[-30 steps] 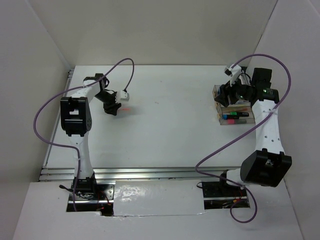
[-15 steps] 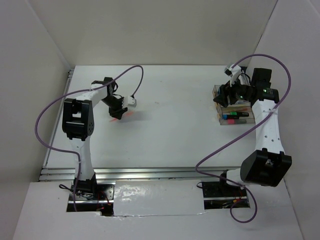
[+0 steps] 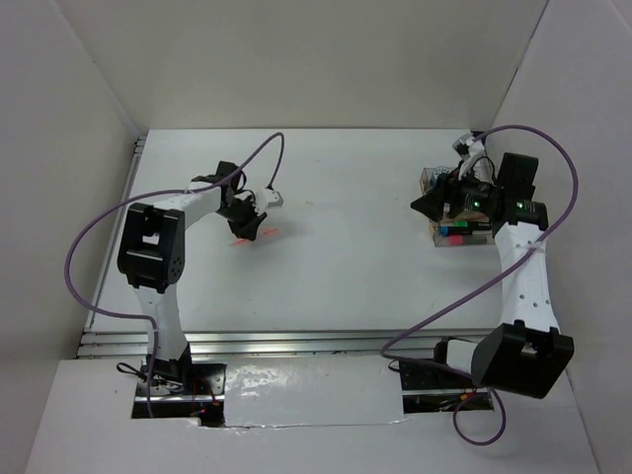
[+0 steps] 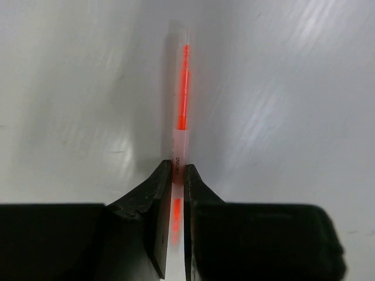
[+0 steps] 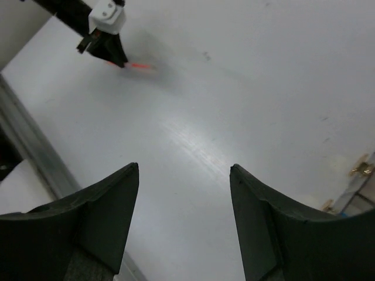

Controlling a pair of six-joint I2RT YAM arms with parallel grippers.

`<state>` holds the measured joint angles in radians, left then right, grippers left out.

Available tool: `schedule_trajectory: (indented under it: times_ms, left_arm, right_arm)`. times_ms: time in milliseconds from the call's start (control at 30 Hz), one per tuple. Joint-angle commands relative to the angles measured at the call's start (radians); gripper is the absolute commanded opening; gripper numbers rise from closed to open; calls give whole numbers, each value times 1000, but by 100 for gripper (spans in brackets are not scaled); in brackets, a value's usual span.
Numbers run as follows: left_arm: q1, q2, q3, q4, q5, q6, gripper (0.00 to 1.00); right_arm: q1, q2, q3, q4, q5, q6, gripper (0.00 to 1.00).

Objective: Sort the stationery into containers

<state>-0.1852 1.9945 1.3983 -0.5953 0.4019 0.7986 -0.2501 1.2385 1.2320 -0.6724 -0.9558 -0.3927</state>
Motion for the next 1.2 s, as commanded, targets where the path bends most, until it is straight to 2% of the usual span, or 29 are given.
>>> schedule_trajectory:
  times_ms: [0,33,67,100,133,167,200,233,267,300,333,400,433,567,633,700,967,1167]
  left_arm:
    - [-3,-132,2,20,282,-263,0]
    - [-3,-169,-2,53,354,-319,0]
    - [-5,-203,-11,108,488,-490,0]
    - [-8,-273,-53,180,544,-594,0]
    - [-14,-304,-76,363,593,-690,0]
    - [-31,-330,-102,458,645,-901,0]
    - [-42,-376,-149,545,666,-985,0]
    - [-51,-397,-171,716,686,-1136,0]
    - [-72,-413,-192,802,713,-1206,0]
    - [-82,-437,-237,884,719,-1286,0]
    - [-91,-448,-260,1052,722,-1435,0]
    - [-109,-470,-333,1240,712,-1595,0]
    - [-114,-471,-352,1423,703,-1756,0]
    - [-125,-421,-413,1810,674,-2094,0]
    - [-131,-407,-420,1893,652,-2203,0]
    - [-135,-407,-427,1941,631,-2218,0]
    - [-188,-445,-418,1859,632,-2142,0]
    - [-200,-459,-424,1832,637,-2115,0]
  right_arm:
    - [4,-102,-133,268,-182,331,70]
    - [20,-126,-208,427,-192,482,71]
    - [40,-172,-239,503,-181,539,72]
    - [92,-191,-264,604,-176,581,72]
    - [125,-209,-287,629,-163,619,72]
    - [164,-229,-289,645,-132,624,72]
    - [199,-234,-286,657,-118,626,72]
    - [275,-235,-281,668,-107,649,73]
    - [302,-232,-279,668,-95,672,72]
    - [323,-225,-279,756,-80,734,72]
    - [365,-221,-287,796,-75,770,71]
    - [394,-203,-298,937,-46,886,69]
    - [422,-195,-310,980,-40,925,69]
    - [485,-136,-284,1083,-23,1006,65]
    - [506,-106,-249,1088,-18,1020,65]
    - [518,-76,-211,1062,-11,1013,65]
    - [569,13,-129,1053,45,1045,64]
    - [597,61,-94,1074,45,1059,56]
